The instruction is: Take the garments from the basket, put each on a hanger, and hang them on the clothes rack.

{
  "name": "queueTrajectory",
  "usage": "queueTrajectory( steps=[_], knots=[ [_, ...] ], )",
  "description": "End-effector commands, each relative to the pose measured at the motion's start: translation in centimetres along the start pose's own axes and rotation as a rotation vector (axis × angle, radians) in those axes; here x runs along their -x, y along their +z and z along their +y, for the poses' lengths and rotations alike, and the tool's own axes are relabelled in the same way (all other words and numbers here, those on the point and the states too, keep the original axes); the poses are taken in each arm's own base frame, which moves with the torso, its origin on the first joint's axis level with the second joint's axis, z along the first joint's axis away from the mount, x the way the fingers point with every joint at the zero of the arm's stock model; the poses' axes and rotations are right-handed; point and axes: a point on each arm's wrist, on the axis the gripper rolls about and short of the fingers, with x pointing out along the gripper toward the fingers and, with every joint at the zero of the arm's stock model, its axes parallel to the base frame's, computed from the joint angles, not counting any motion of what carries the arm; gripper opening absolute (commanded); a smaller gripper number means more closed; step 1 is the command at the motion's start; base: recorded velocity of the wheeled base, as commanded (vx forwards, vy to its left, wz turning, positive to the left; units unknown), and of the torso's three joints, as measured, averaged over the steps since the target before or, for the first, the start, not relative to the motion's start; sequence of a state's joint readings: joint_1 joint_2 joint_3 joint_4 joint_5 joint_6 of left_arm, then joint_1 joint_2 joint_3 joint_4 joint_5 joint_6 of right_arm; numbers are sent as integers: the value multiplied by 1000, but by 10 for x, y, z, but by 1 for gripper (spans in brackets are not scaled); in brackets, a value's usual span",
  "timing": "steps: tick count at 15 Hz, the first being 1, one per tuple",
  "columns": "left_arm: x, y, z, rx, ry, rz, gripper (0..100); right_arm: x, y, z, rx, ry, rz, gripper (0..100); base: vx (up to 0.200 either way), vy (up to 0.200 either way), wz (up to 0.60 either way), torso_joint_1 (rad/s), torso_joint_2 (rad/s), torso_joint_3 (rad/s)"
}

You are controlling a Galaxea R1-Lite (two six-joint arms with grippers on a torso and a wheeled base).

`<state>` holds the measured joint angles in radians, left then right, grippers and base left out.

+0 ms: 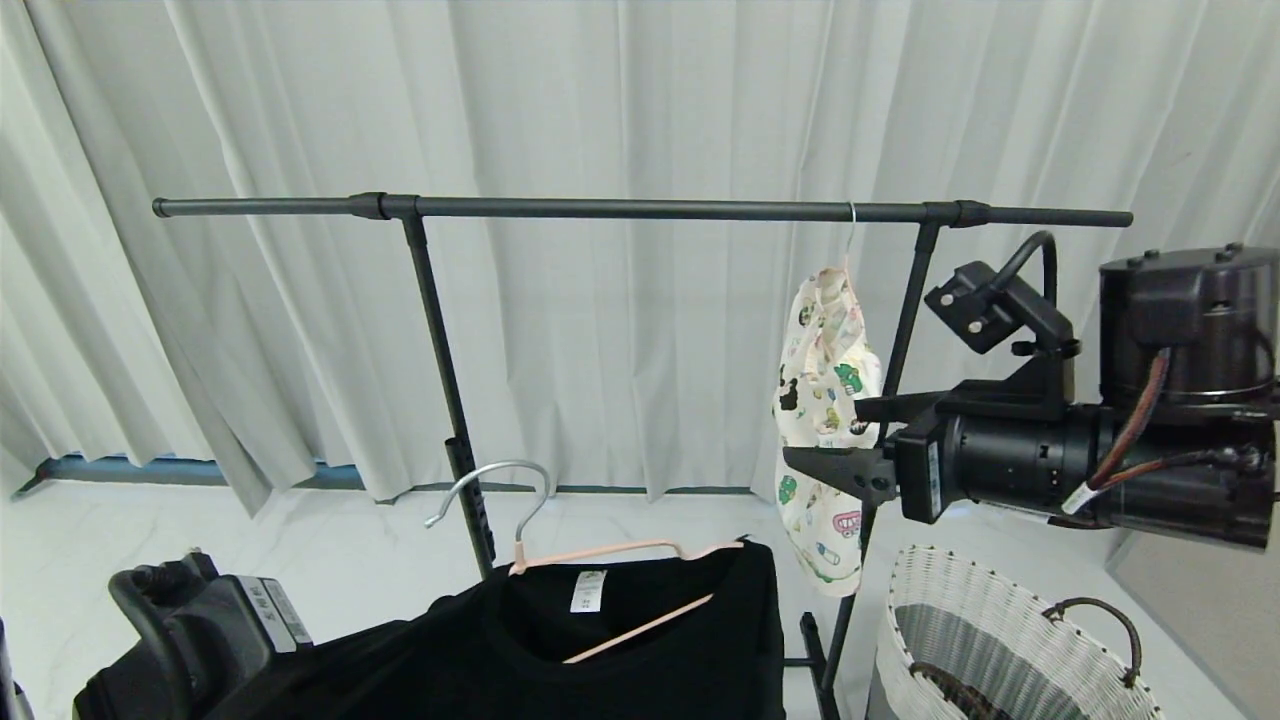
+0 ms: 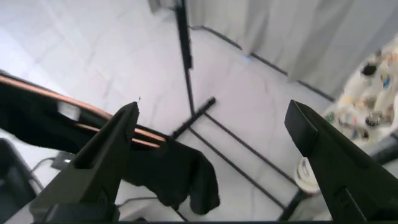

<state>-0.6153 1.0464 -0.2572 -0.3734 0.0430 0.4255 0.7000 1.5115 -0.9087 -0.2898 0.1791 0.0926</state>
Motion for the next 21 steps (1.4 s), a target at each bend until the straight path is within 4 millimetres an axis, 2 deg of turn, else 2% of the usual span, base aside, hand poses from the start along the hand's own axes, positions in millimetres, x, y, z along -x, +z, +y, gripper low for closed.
queueTrajectory(
  steps=[1, 4, 7, 10, 13, 16, 21],
  knots=[
    [-3, 4, 0, -4, -12, -11, 0, 18, 17, 5, 13, 18, -67, 100, 0, 0, 0, 0, 0, 0],
    [0, 11, -10, -9, -87, -68, 0, 24, 13, 13, 71, 81, -7, 100, 0, 0, 0, 0, 0, 0],
    [-3, 23, -14, -16, -132, -102, 0, 27, 0, 38, 213, 274, 122, 100, 0, 0, 0, 0, 0, 0],
    [-5, 27, -18, -29, -174, -115, 0, 14, -11, 59, 311, 387, 216, 100, 0, 0, 0, 0, 0, 0],
    [-8, 28, -21, -44, -215, -116, 0, -4, -19, 63, 375, 414, 272, 100, 0, 0, 0, 0, 0, 0],
    [-9, 31, -20, -44, -214, -122, 0, -8, -31, 60, 418, 418, 369, 100, 0, 0, 0, 0, 0, 0],
    [-9, 32, -20, -45, -216, -126, 0, -24, -39, 58, 432, 344, 408, 100, 0, 0, 0, 0, 0, 0]
  ],
)
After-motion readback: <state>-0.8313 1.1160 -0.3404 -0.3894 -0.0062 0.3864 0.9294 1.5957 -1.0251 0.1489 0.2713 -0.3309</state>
